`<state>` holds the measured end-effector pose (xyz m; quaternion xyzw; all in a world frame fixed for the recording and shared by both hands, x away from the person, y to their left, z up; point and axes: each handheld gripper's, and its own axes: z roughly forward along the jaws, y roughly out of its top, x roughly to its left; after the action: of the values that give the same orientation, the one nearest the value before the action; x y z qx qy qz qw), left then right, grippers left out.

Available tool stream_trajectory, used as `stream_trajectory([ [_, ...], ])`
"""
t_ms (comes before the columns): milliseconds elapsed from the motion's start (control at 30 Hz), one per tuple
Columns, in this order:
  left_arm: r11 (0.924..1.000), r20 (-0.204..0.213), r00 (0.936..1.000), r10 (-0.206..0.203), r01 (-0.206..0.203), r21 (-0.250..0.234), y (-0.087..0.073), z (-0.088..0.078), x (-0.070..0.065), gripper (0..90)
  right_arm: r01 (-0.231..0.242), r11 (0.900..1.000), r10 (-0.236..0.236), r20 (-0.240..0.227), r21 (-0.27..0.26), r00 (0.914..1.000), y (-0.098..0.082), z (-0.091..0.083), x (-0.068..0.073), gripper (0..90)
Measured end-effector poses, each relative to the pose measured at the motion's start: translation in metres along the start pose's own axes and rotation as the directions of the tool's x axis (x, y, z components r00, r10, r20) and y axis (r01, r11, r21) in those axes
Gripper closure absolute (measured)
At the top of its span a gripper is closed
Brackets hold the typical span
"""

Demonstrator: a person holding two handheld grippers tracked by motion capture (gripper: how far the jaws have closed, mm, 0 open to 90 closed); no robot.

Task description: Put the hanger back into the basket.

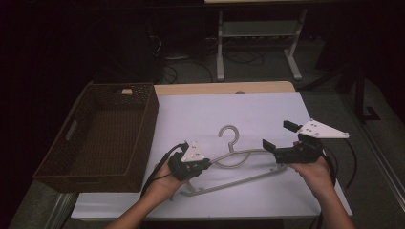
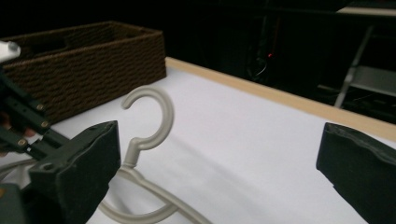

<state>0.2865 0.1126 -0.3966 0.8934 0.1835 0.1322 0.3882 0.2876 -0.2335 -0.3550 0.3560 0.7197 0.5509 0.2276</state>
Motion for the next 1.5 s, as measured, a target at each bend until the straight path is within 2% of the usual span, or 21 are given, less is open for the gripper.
stream_trajectory([
  [100,1.0000,0.000,1.0000,0.009,-0.009,-0.001,0.000,0.000,0.000,83.4,0.009,1.000,-0.008,-0.031,0.027,0.9995,-0.002,0.011,0.006,0.5],
  [133,0.9999,0.000,0.9999,0.010,-0.010,-0.002,0.000,0.000,0.000,83.4,0.027,0.999,-0.026,-0.045,0.026,0.9987,-0.002,0.016,0.007,1.2],
  [233,0.9999,-0.001,0.9999,0.011,-0.011,-0.004,0.000,0.000,0.000,83.4,0.016,0.999,-0.013,-0.068,0.049,0.9976,-0.002,0.024,0.012,1.9],
  [300,1.0000,0.002,1.0000,0.009,-0.009,-0.005,0.000,0.000,-0.001,83.4,0.012,0.998,-0.006,-0.094,0.067,0.9956,0.001,0.037,0.017,5.4],
  [400,0.9998,0.003,0.9999,0.017,-0.017,-0.008,0.001,0.000,-0.001,83.4,0.006,0.998,0.001,-0.114,0.067,0.9935,0.003,0.045,0.018,7.2],
  [433,0.9998,0.003,0.9998,0.017,-0.017,-0.006,0.001,0.000,-0.001,83.4,0.000,0.997,0.009,-0.125,0.075,0.9921,0.006,0.053,0.019,11.1],
  [533,0.9998,0.004,0.9998,0.021,-0.021,-0.005,0.001,0.000,-0.002,83.4,-0.025,0.996,0.038,-0.147,0.087,0.9884,0.008,0.064,0.019,14.6],
  [600,0.9998,0.003,0.9998,0.021,-0.021,-0.005,0.001,0.000,-0.002,83.4,-0.025,0.995,0.039,-0.156,0.094,0.9870,0.009,0.068,0.019,16.1],
  [633,0.9998,0.003,0.9998,0.021,-0.021,-0.005,0.001,0.000,-0.002,83.4,-0.020,0.994,0.038,-0.166,0.109,0.9855,0.008,0.075,0.021,20.2],
  [700,0.9998,0.002,0.9998,0.021,-0.021,-0.005,0.001,0.000,-0.002,83.4,-0.023,0.993,0.043,-0.169,0.119,0.9846,0.008,0.078,0.021,22.3],
  [767,0.9998,0.004,0.9998,0.021,-0.021,-0.004,0.001,0.000,-0.002,83.4,-0.006,0.991,0.030,-0.174,0.136,0.9843,0.007,0.085,0.021,26.8],
  [933,0.9998,0.004,0.9998,0.020,-0.020,0.001,0.001,-0.001,-0.002,83.4,0.004,0.985,0.028,-0.179,0.174,0.9834,0.006,0.096,0.021,43.8],
  [967,0.9998,0.003,0.9998,0.020,-0.020,0.000,0.001,0.000,-0.002,83.4,0.004,0.985,0.028,-0.179,0.174,0.9834,0.006,0.096,0.021,43.8],
  [1033,0.9998,0.002,0.9998,0.021,-0.021,-0.001,0.001,-0.001,-0.002,83.4,0.016,0.982,0.019,-0.183,0.189,0.9829,0.006,0.099,0.022,52.9],
  [1133,0.9997,0.002,0.9997,0.024,-0.024,0.001,0.001,-0.001,-0.002,83.4,0.036,0.980,-0.001,-0.180,0.193,0.9836,0.006,0.103,0.023,58.9],
  [1167,0.9996,0.001,0.9996,0.027,-0.027,0.000,0.001,-0.001,-0.003,83.4,0.027,0.978,0.011,-0.178,0.207,0.9839,0.006,0.103,0.025,61.0],
  [1367,0.9996,0.004,0.9996,0.027,-0.027,-0.002,0.001,-0.001,-0.003,83.2,0.038,0.980,-0.006,-0.158,0.197,0.9874,0.006,0.102,0.024,76.4],
  [1467,0.9997,0.011,0.9997,0.023,-0.023,-0.003,0.001,0.000,-0.003,83.2,0.049,0.980,-0.018,-0.156,0.193,0.9875,0.005,0.101,0.023,76.7],
  [1500,0.9998,0.013,0.9997,0.022,-0.022,-0.002,0.001,0.000,-0.002,83.1,0.040,0.978,-0.008,-0.153,0.203,0.9881,0.005,0.101,0.024,76.8],
])
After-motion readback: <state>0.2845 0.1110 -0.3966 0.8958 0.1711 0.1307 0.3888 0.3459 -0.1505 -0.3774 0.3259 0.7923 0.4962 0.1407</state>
